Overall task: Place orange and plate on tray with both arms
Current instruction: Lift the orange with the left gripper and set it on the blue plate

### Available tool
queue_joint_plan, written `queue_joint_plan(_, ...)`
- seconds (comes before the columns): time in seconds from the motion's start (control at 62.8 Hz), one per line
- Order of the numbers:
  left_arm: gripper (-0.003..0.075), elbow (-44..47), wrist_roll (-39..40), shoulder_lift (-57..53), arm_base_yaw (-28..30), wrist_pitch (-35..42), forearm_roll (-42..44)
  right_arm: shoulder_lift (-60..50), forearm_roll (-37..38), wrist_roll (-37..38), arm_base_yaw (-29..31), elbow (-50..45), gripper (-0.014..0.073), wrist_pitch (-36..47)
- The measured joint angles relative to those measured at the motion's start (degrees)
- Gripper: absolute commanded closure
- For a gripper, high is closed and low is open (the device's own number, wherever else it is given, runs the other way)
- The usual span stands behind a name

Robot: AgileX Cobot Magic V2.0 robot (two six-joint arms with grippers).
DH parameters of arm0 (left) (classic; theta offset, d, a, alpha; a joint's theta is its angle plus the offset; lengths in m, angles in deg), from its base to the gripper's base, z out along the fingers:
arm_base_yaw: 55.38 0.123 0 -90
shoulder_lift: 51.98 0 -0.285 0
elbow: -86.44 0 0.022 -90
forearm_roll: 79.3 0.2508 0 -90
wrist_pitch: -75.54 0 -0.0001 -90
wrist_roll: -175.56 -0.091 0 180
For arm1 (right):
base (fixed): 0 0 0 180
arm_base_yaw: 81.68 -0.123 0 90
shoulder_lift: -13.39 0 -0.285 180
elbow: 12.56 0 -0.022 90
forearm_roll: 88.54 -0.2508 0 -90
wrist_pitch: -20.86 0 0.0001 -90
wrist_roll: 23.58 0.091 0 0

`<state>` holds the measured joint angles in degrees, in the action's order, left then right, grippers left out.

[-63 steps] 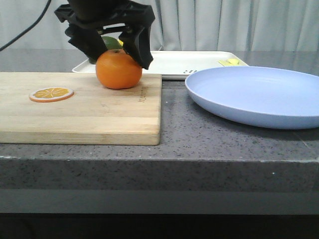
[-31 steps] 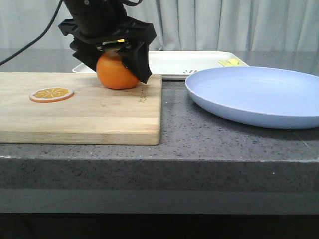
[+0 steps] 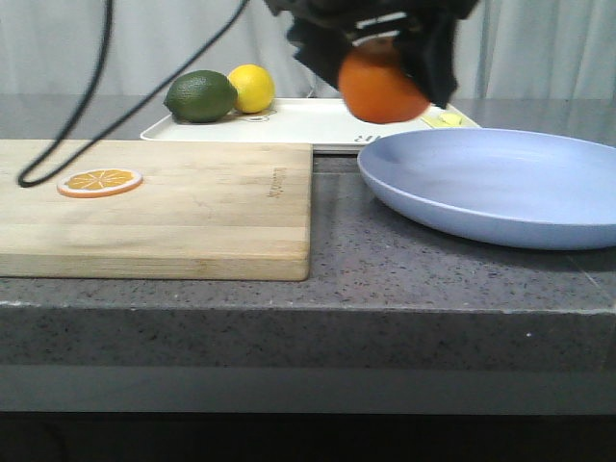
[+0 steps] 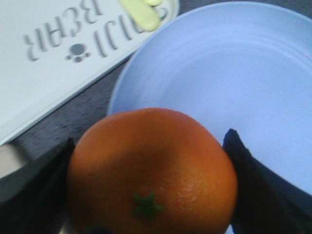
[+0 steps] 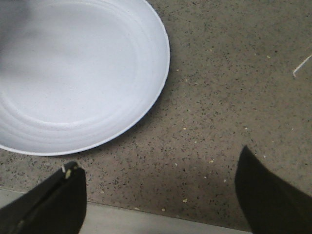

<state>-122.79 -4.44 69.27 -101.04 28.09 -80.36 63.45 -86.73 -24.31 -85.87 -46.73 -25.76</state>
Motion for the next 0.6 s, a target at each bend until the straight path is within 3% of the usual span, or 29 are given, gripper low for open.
queue_joint_plan(0.207,0.0272,-8.51,0.0,8.42,-4.6,-1.52,0.0,0.0,0.0,0.0,0.0,0.0,-0.0031,0.0)
queue_joint_plan(0.414,0.0108,-13.26,0.0,12.63,-6.8,-2.08,0.0,0.0,0.0,0.0,0.0,0.0,-0.0031,0.22)
queue_joint_plan(0.605,0.0071,-14.21,0.0,13.08,-7.07,-2.22,0.0,0.0,0.0,0.0,0.0,0.0,-0.0031,0.42)
